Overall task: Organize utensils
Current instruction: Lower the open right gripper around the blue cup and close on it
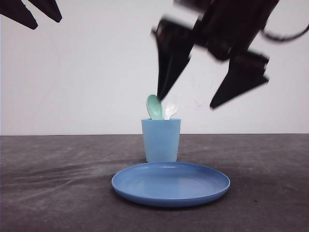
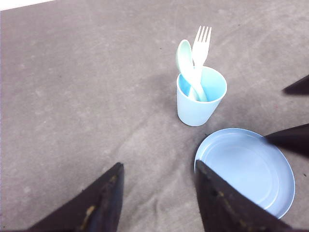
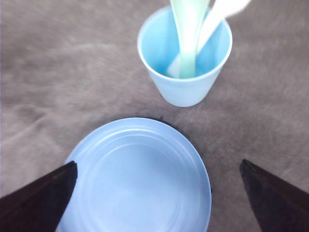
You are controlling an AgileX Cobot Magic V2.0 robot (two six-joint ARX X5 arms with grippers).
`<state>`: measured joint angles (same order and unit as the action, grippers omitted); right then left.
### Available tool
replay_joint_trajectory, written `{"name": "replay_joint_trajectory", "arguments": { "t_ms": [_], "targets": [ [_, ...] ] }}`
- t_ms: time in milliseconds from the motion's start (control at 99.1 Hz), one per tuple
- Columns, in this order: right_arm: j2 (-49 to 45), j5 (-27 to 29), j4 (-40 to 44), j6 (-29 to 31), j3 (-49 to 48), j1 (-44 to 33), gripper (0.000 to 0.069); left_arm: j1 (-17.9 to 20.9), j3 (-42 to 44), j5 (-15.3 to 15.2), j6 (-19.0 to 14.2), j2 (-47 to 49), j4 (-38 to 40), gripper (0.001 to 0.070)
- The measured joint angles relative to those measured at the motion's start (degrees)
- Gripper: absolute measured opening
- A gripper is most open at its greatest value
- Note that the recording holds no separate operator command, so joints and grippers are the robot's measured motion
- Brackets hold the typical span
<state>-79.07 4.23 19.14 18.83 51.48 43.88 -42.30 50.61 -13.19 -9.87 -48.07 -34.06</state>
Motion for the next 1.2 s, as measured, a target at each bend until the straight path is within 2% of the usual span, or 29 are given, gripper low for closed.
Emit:
{"name": "replay_joint_trajectory", "arguments": {
  "t_ms": [262,605,1201],
  "targets": [
    [-7.58,0.13,-9.14,2.32,0.00,-0.55,0.0680,0.00,0.00,0.00,0.00,0.00,-0.04,0.0277],
    [-12.83,0.11,-15.15,4.04,0.00,-3.26,0.0680,0.00,0.00,0.00,0.00,0.00,-0.04,0.0277],
    [-20.85,-1.42,-15.45,4.11,7.34,-5.01,0.0680,0.00,0.00,0.00,0.02,0.00,-0.02,0.0277]
  ]
}}
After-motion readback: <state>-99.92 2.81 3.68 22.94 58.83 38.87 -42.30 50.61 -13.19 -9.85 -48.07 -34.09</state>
